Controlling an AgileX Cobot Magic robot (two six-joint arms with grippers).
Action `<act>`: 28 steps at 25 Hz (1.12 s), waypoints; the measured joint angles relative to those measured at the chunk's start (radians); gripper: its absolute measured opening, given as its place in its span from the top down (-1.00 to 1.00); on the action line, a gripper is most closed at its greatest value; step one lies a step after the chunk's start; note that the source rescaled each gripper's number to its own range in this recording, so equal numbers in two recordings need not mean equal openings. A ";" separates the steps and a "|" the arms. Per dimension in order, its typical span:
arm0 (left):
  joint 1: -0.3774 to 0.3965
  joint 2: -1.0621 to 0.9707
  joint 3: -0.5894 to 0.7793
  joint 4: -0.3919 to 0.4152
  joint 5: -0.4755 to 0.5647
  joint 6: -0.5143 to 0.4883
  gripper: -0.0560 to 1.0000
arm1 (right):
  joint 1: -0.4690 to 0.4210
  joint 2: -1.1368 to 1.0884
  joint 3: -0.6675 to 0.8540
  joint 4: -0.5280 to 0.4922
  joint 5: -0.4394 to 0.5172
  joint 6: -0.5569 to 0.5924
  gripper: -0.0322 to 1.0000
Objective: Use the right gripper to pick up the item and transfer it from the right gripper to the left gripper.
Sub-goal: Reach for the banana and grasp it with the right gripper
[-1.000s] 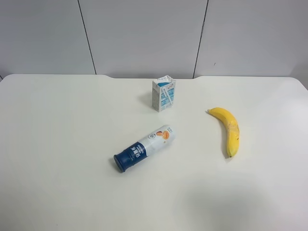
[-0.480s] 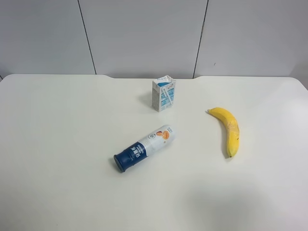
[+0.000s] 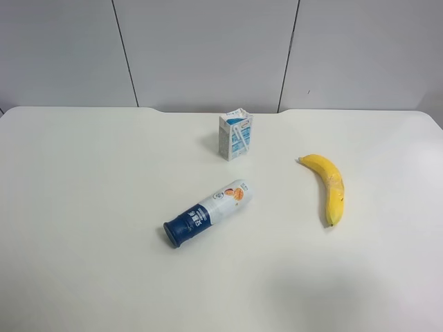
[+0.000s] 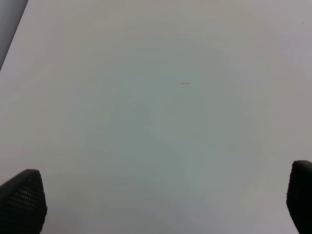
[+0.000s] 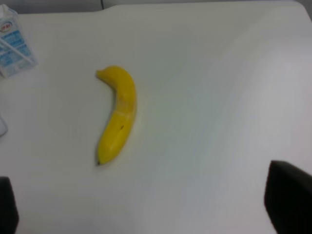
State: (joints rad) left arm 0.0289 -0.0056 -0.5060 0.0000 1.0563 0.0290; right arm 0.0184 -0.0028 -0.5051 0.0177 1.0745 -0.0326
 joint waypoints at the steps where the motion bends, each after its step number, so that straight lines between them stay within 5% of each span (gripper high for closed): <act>1: 0.000 0.000 0.000 0.000 0.000 0.000 -1.00 | 0.000 0.000 0.000 0.000 0.000 0.000 -1.00; 13: 0.000 0.000 0.000 0.000 0.000 0.000 -1.00 | 0.000 0.037 -0.018 0.032 0.014 0.027 -1.00; 28: 0.000 0.000 0.000 0.000 0.000 0.000 -1.00 | 0.021 0.898 -0.298 -0.008 -0.008 0.045 -1.00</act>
State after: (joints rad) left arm 0.0289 -0.0056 -0.5060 0.0000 1.0563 0.0290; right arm 0.0391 0.8952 -0.8030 0.0100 1.0663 0.0119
